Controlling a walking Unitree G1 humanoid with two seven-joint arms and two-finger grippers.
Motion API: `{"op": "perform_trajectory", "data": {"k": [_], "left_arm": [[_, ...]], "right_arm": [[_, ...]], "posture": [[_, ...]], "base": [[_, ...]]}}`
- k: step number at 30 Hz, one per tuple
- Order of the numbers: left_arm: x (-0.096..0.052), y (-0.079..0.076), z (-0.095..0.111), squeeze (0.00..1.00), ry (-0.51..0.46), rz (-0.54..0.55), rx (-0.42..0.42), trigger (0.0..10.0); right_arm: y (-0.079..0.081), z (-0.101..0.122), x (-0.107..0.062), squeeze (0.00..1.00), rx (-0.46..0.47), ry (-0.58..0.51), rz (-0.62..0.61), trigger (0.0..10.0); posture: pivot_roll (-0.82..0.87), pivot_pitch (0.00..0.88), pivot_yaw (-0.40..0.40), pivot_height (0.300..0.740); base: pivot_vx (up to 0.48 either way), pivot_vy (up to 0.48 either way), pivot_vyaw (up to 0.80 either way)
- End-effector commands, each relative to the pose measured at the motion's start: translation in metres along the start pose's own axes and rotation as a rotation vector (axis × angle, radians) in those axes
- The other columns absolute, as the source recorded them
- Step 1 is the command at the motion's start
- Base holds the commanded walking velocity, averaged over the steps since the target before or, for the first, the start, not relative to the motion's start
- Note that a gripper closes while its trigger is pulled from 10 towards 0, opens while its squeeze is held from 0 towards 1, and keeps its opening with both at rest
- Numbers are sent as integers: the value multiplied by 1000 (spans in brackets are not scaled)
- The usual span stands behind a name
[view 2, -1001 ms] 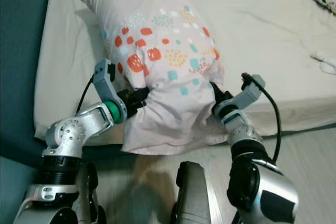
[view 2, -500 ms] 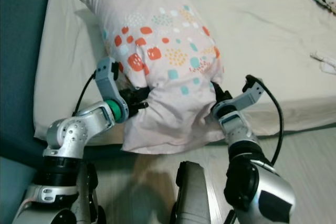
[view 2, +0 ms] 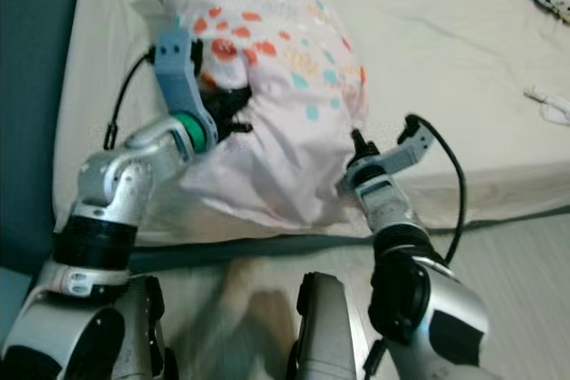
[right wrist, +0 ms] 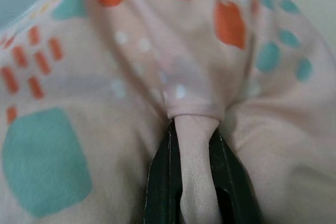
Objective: Clean up the room
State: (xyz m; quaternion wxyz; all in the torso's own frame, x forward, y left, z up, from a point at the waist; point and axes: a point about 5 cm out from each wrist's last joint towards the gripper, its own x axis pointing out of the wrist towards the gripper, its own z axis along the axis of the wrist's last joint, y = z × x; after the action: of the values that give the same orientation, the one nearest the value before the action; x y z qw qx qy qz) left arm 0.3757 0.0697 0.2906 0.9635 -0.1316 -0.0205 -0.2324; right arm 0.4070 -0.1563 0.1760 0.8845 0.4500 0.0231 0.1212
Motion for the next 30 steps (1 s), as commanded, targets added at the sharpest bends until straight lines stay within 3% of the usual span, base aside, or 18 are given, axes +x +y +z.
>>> {"op": "perform_trajectory", "data": {"k": [1,3,5,7,8,9,10,11,12,13,15,16,21,24,25,26,28,30], "left_arm": [[2,-4,14,0,-64,-18,33,0],[2,-1,20,0,-82,-3,54,0],[-4,12,33,0,-117,62,108,0],[-4,12,33,0,-117,62,108,0],[-10,25,43,0,-144,123,151,0],[-10,25,43,0,-144,123,151,0],[-18,39,51,0,-169,192,194,0],[-18,39,51,0,-169,192,194,0],[-28,54,58,0,-189,263,227,0],[-28,54,58,0,-189,263,227,0],[-51,76,70,0,-232,383,286,0],[-51,76,70,0,-232,383,286,0],[-88,98,101,0,-374,574,399,0],[-102,100,115,0,-460,640,459,0],[-115,97,125,0,-543,694,547,0],[-115,97,125,0,-543,694,547,0],[-141,87,137,0,-667,783,713,0],[-148,84,135,0,-679,805,755,0]], "right_arm": [[25,-14,12,0,-36,67,59,10000],[37,-15,17,0,-51,76,86,10000],[65,-22,26,0,-110,113,152,10000],[65,-22,26,0,-110,113,152,10000],[84,-28,31,0,-149,142,203,10000],[84,-28,31,0,-149,142,203,10000],[102,-34,34,0,-182,166,253,10000],[102,-34,34,0,-182,166,253,10000],[119,-40,37,0,-207,185,300,10000],[119,-40,37,0,-207,185,300,10000],[142,-48,39,0,-245,207,367,10000],[142,-48,39,0,-245,207,367,10000],[168,-56,40,0,-303,225,451,10000],[178,-57,40,0,-322,227,491,10000],[185,-58,39,0,-339,230,525,10000],[185,-58,39,0,-339,230,525,10000],[198,-63,38,0,-372,246,588,10000],[201,-68,36,0,-384,265,613,10000]], "posture": [[189,183,3,535],[189,183,3,535],[211,189,-22,535],[211,189,-22,535],[216,194,-31,535],[216,194,-31,535],[223,201,-42,535],[223,201,-42,535],[229,206,-49,535],[229,206,-49,535],[251,212,-73,535],[251,212,-73,535],[282,214,-108,535],[288,212,-120,535],[291,212,-127,535],[291,212,-127,535],[292,210,-133,535],[292,210,-133,535]], "base": [[0,0,0],[0,0,0],[0,0,0],[0,0,0],[0,0,0],[0,0,0],[0,0,0],[0,0,0],[0,0,0],[0,0,0],[0,0,0],[0,0,0],[0,0,0],[0,0,0],[0,0,0],[0,0,0],[0,0,0],[0,0,0]]}}
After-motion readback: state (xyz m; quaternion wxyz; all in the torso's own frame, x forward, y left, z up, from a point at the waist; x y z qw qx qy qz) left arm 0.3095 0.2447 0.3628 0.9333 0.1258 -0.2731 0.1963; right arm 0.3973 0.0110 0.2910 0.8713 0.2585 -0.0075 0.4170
